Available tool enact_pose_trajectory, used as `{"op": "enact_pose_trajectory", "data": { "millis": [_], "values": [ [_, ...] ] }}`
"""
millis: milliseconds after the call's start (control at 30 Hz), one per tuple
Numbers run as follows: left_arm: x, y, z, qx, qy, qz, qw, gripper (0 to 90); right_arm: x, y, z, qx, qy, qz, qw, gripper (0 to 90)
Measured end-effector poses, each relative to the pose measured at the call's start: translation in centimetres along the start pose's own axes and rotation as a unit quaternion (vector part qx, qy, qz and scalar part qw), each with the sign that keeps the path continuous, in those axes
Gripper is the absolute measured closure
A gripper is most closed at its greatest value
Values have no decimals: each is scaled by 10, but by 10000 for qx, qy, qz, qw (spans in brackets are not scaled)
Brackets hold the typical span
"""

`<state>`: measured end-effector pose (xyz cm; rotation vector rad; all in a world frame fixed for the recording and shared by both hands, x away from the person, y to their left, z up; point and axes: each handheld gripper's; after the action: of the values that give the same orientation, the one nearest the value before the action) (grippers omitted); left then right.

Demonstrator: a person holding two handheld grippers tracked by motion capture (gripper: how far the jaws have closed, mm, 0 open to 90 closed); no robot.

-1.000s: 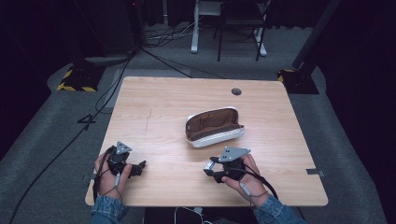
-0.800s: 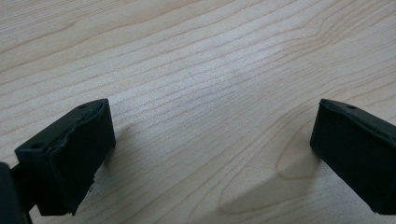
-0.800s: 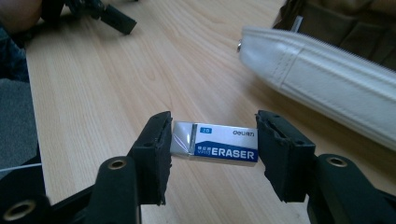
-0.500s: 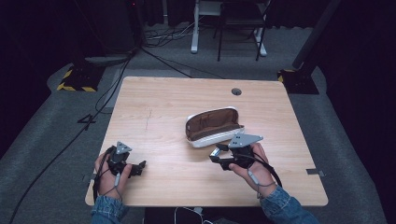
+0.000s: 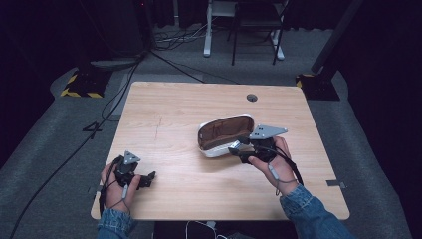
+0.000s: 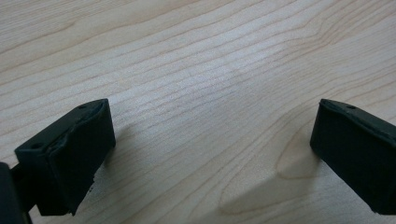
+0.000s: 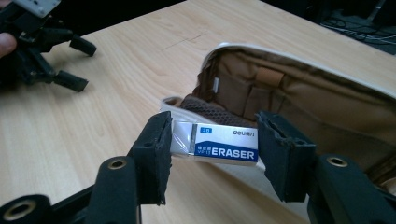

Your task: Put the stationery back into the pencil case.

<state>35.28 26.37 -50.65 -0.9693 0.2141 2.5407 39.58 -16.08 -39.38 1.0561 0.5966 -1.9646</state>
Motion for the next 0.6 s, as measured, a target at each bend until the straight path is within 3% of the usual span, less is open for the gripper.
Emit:
{"op": "enact_pose_trajectory", "data": {
  "millis": [400, 600],
  "values": [
    [0, 0, 0, 8, -1, 16, 10000, 2, -19, 18, -17, 306, 36, -46, 9995, 477],
    [0, 0, 0, 24, 5, 0, 10000, 1, -22, 31, -33, 455, -37, -263, 9986, 477]
  ]
}}
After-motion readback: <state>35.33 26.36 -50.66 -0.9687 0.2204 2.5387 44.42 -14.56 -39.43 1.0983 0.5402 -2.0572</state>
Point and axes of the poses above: each handheld gripper's, and its own axes: z roughly backward along the jaws, x roughly out of its underside, y roughly to its right, and after that the axes turned 2 degrees about -x, right-handed
